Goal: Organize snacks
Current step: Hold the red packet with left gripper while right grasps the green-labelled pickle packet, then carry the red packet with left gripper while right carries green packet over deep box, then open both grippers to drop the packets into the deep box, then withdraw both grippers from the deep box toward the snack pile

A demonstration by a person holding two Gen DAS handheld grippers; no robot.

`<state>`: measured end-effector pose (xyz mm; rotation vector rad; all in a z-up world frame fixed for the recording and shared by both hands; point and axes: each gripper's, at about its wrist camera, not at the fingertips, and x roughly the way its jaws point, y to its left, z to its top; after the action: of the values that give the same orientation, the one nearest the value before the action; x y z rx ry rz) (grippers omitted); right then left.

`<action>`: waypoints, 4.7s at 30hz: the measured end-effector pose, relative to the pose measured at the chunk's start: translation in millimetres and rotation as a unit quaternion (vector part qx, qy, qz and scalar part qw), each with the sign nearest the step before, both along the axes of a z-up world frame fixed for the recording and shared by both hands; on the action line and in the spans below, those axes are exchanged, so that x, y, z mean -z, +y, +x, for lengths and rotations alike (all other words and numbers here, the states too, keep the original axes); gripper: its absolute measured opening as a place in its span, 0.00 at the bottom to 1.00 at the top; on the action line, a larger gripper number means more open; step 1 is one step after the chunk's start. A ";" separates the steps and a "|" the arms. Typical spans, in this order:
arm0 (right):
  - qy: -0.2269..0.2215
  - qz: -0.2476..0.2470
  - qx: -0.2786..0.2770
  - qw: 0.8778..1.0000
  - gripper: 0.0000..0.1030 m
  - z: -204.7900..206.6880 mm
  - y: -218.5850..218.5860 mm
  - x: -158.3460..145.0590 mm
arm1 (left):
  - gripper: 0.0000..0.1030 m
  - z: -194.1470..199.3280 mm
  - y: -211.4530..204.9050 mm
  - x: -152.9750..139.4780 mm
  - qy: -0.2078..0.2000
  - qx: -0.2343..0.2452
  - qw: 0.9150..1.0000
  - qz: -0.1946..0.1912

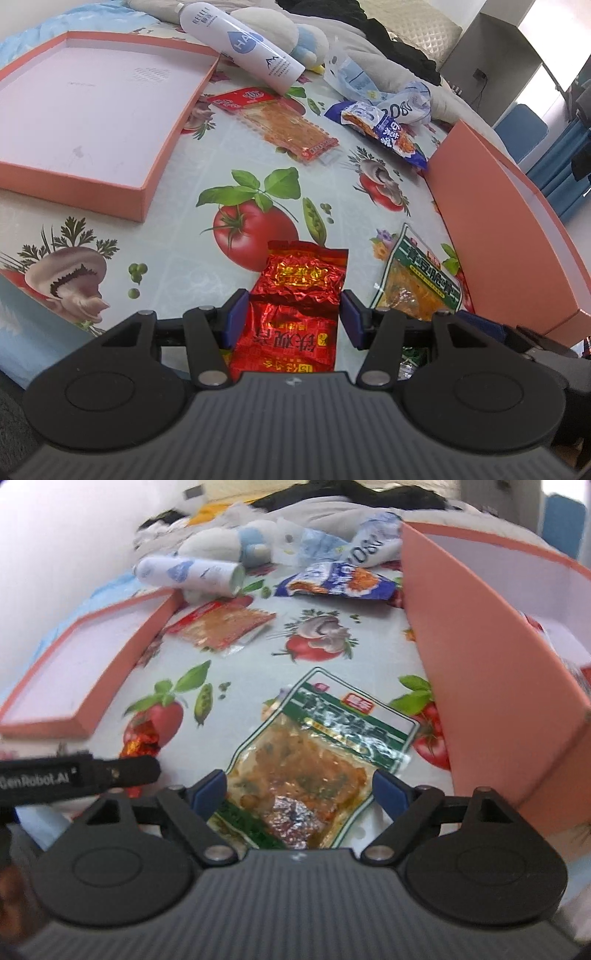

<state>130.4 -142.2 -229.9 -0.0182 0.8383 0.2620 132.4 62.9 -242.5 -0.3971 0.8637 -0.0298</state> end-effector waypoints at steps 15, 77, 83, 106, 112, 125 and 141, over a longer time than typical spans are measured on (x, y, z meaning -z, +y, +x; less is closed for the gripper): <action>0.026 -0.019 -0.069 0.997 0.90 4.4 11.5 7.8 | 0.57 0.5 -1.9 1.1 0.005 -0.004 1.000 -0.007; -0.146 0.076 0.069 0.984 0.43 -30.1 -136.7 -208.4 | 0.58 30.0 -147.6 -232.1 -0.161 0.133 0.978 0.007; -0.146 0.068 0.088 0.983 0.43 -17.4 -165.3 -202.5 | 0.58 49.6 -183.6 -226.9 -0.150 0.157 0.976 0.010; 0.002 0.059 0.121 0.991 0.48 45.1 -253.8 -89.1 | 0.58 131.3 -304.4 -121.5 -0.032 0.208 0.976 0.050; 0.021 0.053 0.119 0.991 0.58 58.5 -257.3 -69.1 | 0.71 136.4 -309.3 -108.8 -0.017 0.212 0.974 0.076; -0.020 0.072 0.130 0.989 0.65 42.6 -257.9 -96.8 | 0.71 110.1 -289.7 -148.2 -0.063 0.207 0.974 0.070; -0.121 0.111 0.128 0.978 0.65 -1.0 -213.5 -172.0 | 0.71 41.9 -199.3 -224.1 -0.162 0.147 0.974 0.058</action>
<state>129.4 -355.8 -57.9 0.2607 0.5575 0.1065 174.3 -136.4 -18.4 -0.1449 0.5905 -0.3082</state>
